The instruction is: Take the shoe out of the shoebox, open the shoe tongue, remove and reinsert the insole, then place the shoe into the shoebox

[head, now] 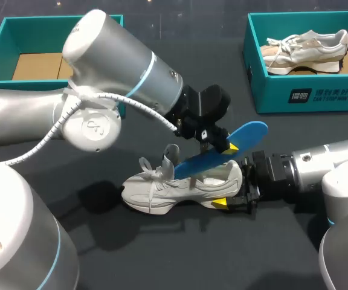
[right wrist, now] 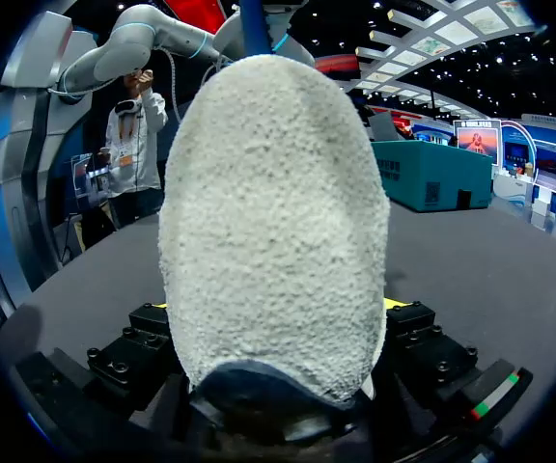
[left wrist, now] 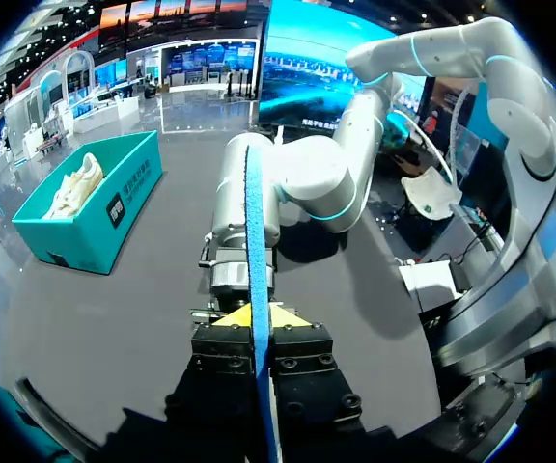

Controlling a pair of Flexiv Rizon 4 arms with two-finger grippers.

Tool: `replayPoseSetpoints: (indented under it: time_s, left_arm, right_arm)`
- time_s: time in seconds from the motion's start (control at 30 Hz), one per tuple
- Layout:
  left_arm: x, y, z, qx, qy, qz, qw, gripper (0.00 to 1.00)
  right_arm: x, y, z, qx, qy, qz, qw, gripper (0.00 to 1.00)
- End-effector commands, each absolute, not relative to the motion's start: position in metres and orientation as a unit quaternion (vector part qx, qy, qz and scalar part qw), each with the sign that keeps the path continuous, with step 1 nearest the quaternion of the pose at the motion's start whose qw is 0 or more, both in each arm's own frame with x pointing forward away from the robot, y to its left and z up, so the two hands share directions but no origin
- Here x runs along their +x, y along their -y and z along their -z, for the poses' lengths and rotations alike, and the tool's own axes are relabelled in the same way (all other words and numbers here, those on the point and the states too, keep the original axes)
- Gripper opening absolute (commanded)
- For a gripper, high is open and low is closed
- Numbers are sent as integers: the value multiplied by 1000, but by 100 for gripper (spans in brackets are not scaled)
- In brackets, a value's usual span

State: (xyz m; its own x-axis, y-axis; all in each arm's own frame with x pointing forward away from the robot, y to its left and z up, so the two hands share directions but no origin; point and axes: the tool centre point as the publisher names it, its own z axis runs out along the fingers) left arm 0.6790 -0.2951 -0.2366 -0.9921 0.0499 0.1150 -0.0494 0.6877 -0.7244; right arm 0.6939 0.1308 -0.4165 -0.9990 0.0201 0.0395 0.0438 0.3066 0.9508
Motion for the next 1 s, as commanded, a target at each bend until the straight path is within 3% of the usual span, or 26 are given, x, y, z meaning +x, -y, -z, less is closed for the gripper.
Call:
replayPoseSetpoints:
  time_s: [0.03, 0.6, 1.0]
  left_arm:
    - [672, 284, 199, -37, 896, -421, 133, 0]
    - [672, 284, 199, -37, 896, -421, 133, 0]
    - [629, 261, 65, -17, 772, -616, 152, 0]
  right_arm:
    - [693, -132, 416, -20, 810, 587, 10, 0]
    - [693, -132, 416, -20, 810, 587, 10, 0]
    - [693, -132, 416, -20, 810, 587, 10, 0]
